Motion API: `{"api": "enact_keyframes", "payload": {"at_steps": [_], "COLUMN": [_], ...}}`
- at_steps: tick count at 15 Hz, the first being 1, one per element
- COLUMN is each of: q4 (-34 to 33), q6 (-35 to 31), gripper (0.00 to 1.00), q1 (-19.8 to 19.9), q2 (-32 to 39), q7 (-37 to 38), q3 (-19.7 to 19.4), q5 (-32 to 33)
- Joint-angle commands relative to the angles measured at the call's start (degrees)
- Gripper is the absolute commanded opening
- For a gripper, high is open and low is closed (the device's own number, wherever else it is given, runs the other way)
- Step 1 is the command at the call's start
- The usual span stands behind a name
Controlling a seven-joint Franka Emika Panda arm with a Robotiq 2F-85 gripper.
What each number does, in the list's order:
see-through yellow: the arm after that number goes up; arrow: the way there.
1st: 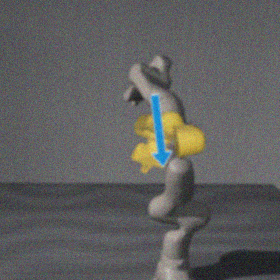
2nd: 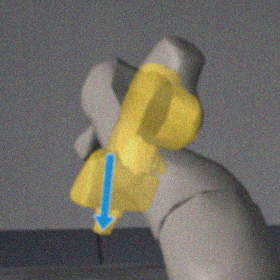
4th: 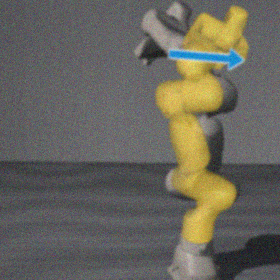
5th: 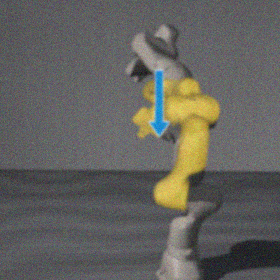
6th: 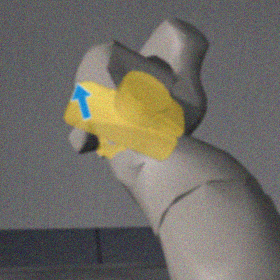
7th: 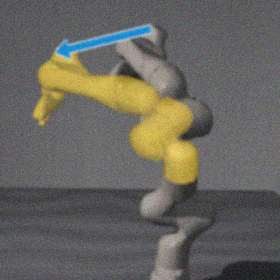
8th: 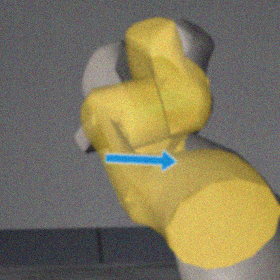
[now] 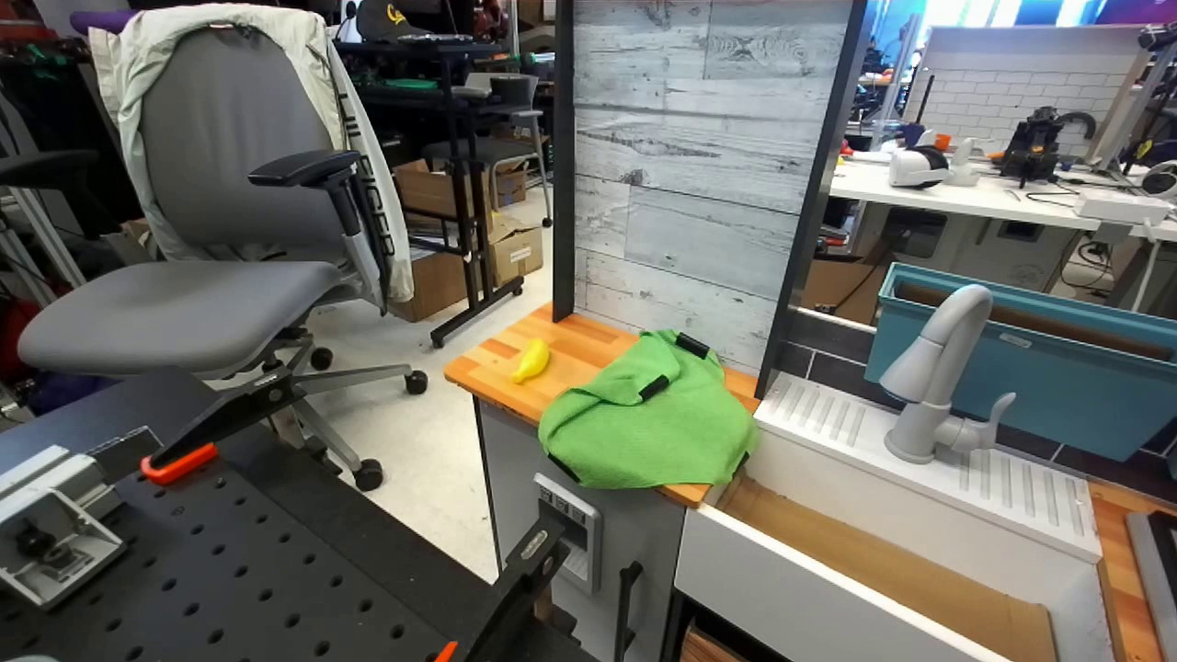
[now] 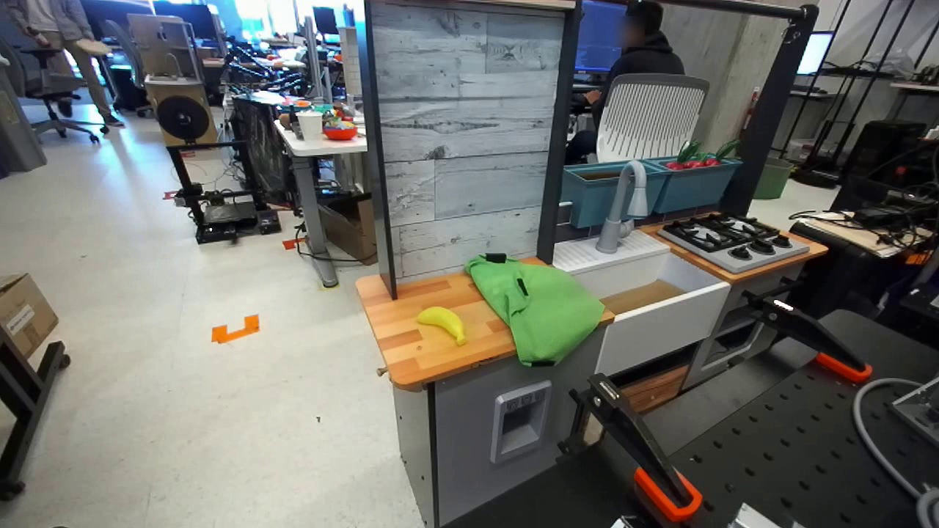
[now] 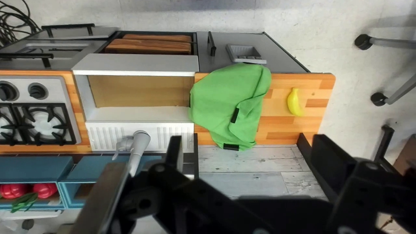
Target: Move the green towel to the left.
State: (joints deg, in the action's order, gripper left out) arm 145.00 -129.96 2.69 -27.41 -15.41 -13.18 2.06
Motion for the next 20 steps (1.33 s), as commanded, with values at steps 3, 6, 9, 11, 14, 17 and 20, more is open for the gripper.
{"api": "enact_keyframes", "payload": {"at_steps": [3, 6, 9, 11, 14, 17, 20], "q4": [-6.9, -9.1, -11.0, -12.9, -16.6, -20.9, -25.3], "q6": [-7.8, -12.6, -18.5, -20.2, -22.4, -23.7, -23.2], "gripper": [1.0, 1.0, 1.0, 1.0, 1.0, 1.0, 1.0], "q1": [-1.5, -1.4, -0.8, 0.0, 2.2, 4.7, 6.5], "q2": [16.1, 24.3, 32.2, 37.3, 44.9, 52.2, 58.6], "q7": [0.4, -0.1, -0.3, -0.8, -2.4, -1.6, -0.5], "q3": [2.0, 3.0, 4.6, 6.0, 9.3, 12.4, 14.1], "q5": [-5.3, -7.6, -10.3, -11.6, -15.9, -17.5, -16.2]}}
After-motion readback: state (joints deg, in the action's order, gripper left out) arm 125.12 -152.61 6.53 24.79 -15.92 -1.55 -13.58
